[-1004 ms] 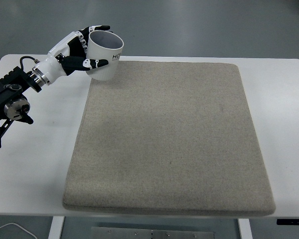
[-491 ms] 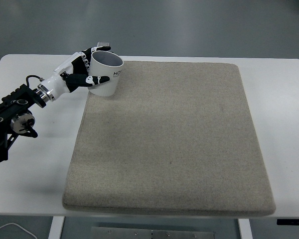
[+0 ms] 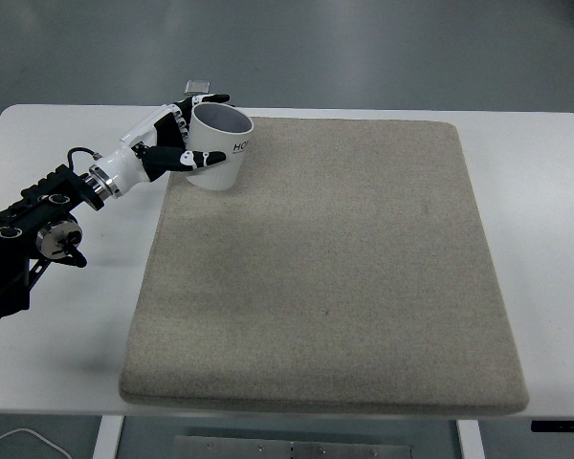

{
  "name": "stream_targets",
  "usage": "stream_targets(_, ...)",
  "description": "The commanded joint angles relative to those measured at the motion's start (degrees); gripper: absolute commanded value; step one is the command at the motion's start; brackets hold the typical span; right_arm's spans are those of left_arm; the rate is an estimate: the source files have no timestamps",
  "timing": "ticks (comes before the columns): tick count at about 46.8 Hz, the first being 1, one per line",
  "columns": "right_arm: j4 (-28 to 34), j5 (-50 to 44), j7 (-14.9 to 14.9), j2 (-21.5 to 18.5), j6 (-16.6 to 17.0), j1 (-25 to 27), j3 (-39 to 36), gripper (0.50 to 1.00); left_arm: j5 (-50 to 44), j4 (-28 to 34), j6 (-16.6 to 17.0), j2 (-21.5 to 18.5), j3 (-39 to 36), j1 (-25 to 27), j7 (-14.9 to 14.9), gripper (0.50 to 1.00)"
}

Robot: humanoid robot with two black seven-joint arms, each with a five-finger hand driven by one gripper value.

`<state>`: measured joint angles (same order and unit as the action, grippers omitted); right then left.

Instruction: Upright white cup

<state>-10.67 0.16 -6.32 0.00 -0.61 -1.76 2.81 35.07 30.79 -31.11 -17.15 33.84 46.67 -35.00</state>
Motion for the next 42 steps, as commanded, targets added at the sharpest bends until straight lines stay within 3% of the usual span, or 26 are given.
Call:
stream_targets(1,-0.05,0.02,0.00,0.00,0.00,0.00,0.00,0.930,0.17,-0.21,0.08,0.01,-0.62,-0.09,0.00,0.500)
stream_targets(27,0.03,0.02,0.00,0.00,0.00,0.00,0.00,0.930,0.35,-0.29,0.61,1.68,-0.62,-3.78,0.00,0.501)
stream_targets(42,0.03,0.02,0.00,0.00,0.00,0.00,0.00,0.930,0.44,-0.73,0.79,2.21,-0.70,-3.78,0.00,0.578)
